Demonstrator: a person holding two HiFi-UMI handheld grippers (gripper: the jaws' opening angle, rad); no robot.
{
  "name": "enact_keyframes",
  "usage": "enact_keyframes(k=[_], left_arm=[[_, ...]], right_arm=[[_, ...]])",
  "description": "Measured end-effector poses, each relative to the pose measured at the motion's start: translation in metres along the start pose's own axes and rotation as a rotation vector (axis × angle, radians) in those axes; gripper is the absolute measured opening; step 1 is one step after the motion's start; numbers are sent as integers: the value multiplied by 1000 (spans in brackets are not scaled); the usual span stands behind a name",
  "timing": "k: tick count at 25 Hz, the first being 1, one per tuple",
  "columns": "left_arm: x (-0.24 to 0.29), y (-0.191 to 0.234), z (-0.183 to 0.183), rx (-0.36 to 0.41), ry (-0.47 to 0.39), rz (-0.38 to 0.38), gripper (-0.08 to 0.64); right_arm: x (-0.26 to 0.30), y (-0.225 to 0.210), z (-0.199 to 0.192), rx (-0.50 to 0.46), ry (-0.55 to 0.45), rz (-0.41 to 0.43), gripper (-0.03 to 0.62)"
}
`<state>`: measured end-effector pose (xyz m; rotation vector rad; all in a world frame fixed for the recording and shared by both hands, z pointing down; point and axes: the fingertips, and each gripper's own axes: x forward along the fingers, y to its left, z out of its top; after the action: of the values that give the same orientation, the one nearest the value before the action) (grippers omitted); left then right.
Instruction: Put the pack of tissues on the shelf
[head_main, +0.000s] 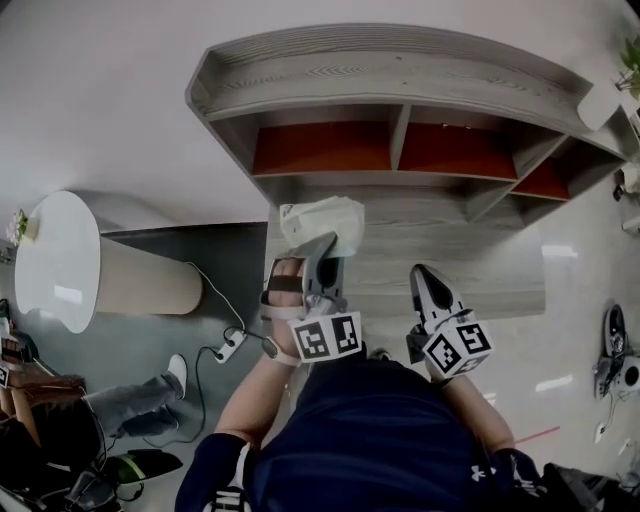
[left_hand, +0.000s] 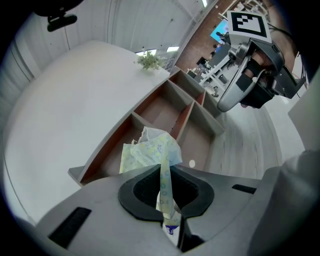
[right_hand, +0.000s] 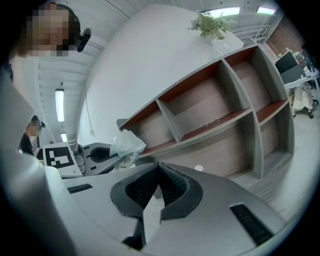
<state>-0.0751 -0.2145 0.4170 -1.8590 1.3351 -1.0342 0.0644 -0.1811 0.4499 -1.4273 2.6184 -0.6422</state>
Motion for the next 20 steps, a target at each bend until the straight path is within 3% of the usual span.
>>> enact_keyframes(k=[5, 11, 20], left_arm=[[28, 23, 15, 92, -37, 35, 35], [72, 29, 16, 239, 8, 29, 35], [122, 28, 22, 294, -5, 2, 36]], right_arm=[[11, -7, 10, -13, -14, -29, 11], [13, -20, 16, -11, -20, -78, 11], [19, -30, 19, -3, -28, -115, 11]])
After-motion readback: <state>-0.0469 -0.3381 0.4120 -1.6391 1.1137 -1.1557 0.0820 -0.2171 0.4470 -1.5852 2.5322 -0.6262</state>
